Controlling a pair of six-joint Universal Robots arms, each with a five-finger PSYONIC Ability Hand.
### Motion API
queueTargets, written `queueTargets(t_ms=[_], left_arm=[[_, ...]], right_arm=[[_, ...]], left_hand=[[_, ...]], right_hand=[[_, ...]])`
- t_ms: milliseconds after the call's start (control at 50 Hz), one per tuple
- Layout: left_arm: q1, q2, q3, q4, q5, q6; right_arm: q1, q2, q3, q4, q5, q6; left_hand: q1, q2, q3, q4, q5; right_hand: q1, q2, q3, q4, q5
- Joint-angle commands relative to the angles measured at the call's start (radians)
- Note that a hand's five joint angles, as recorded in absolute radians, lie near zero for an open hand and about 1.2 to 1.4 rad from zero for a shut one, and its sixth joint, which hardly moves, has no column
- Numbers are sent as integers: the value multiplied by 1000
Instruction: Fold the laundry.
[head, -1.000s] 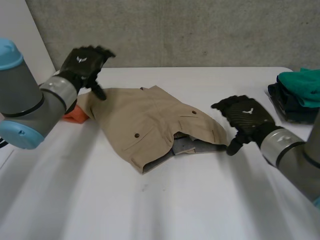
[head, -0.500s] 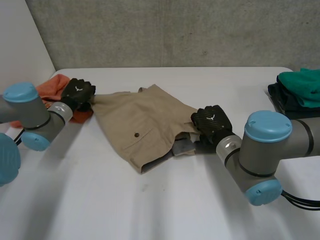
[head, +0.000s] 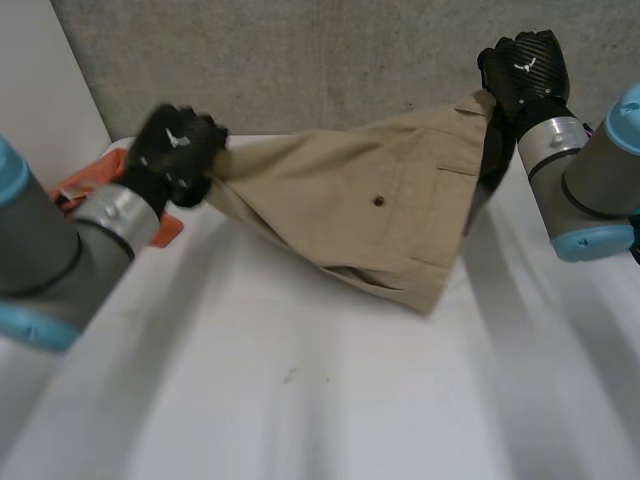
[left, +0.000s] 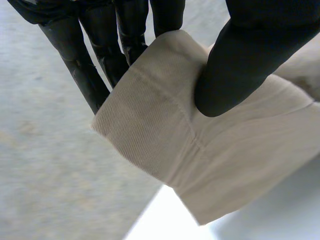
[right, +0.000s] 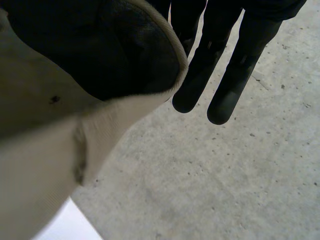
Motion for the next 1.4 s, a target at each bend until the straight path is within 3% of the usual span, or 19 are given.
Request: queueTargets(t_ms=[20, 80, 100, 160, 340, 480, 540, 660, 720, 900, 1080, 1160, 1300, 1400], left_arm=[[-148, 41, -193, 11, -17, -63], [-179, 13, -196, 11, -76, -63], [-182, 13, -196, 10, -93, -63], [-185, 18, -196, 5, -149, -60], [-185, 59, -207, 0, -169, -60], [-185, 84, -206, 2, -169, -61], [-186, 90, -198, 4, -169, -61], [-185, 88, -183, 5, -169, -60], [-183, 87, -170, 5, -169, -61], [-185, 88, -157, 5, -169, -69], [-188, 92, -127, 2, -173, -75], [-199, 114, -123, 3, -176, -91], [-200, 203, -109, 2, -181, -135], [-193, 291, -63, 0, -181, -135]], right_arm=[[-18, 247, -226, -15, -116, 66], [-21, 321, -273, -14, -127, 67], [-29, 332, -278, 0, -115, 67], [-34, 304, -251, 29, -86, 67], [-55, -195, 126, 409, -60, 60], [-51, -344, 304, 673, -53, 54], [-49, -378, 383, 701, -52, 52], [-26, -498, 584, 644, -58, 54], [50, -526, 699, 565, -60, 66], [140, -285, 737, 369, 31, 69], [172, -171, 708, 144, 123, 71], [179, -145, 682, 48, 181, 71], [172, -185, 656, 32, 184, 55], [167, -436, 612, 110, 180, 26]], left_hand=[[226, 201, 207, 197, 254], [226, 201, 207, 197, 254], [226, 201, 207, 197, 254], [226, 201, 207, 197, 254], [226, 201, 207, 197, 254], [226, 201, 207, 197, 254], [226, 201, 207, 197, 254], [226, 201, 207, 197, 254], [226, 201, 207, 197, 254], [226, 201, 207, 197, 254], [226, 201, 207, 197, 254], [226, 201, 207, 197, 254], [226, 201, 207, 197, 254], [226, 201, 207, 197, 254]], right_hand=[[268, 218, 212, 198, 209], [268, 218, 212, 198, 209], [57, 7, 1, -13, -2], [-954, -1003, -1010, -1023, -1013], [-954, -1003, -1010, -1023, -1013], [-954, -1003, -1010, -1023, -1013], [-950, -999, -1005, -1019, -1009], [-726, -776, -782, -796, -785], [-674, -723, -729, -743, -732], [-665, -714, -720, -734, -724], [-559, -608, -615, -629, -618], [266, 216, 210, 196, 207], [268, 218, 212, 198, 209], [268, 218, 212, 198, 209]])
